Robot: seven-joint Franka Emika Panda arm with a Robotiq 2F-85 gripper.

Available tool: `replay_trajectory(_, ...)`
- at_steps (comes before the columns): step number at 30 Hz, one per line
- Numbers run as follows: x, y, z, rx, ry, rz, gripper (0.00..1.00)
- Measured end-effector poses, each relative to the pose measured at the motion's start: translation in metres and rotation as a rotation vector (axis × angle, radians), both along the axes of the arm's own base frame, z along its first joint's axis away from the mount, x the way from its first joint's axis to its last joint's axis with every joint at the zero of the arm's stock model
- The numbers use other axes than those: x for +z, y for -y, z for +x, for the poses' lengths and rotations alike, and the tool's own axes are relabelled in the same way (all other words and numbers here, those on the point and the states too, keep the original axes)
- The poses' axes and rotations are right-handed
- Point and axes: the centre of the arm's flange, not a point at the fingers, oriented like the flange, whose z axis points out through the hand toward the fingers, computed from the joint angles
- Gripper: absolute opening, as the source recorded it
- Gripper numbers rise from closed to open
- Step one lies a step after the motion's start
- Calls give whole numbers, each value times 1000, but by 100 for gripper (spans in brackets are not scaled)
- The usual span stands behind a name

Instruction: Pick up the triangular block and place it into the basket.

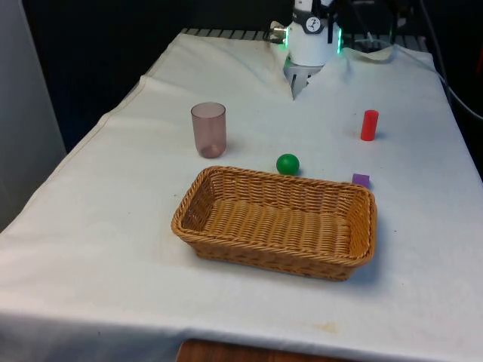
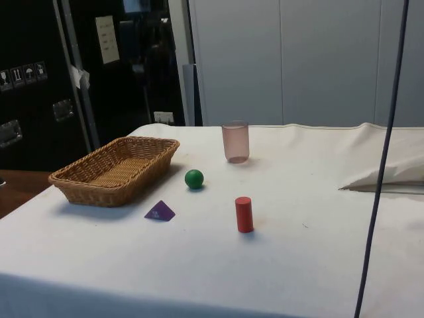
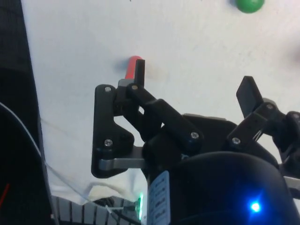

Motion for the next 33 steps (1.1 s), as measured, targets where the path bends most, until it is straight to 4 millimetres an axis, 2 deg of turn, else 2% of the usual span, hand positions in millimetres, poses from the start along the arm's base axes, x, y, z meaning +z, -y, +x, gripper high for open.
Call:
replay_trajectory(3, -11, -12, -2, 13, 9, -1, 100)
replay_trajectory(16, -41, -41, 0, 38, 37, -8, 100)
replay_trajectory(33, -83, -46, 2, 57, 80, -42, 100)
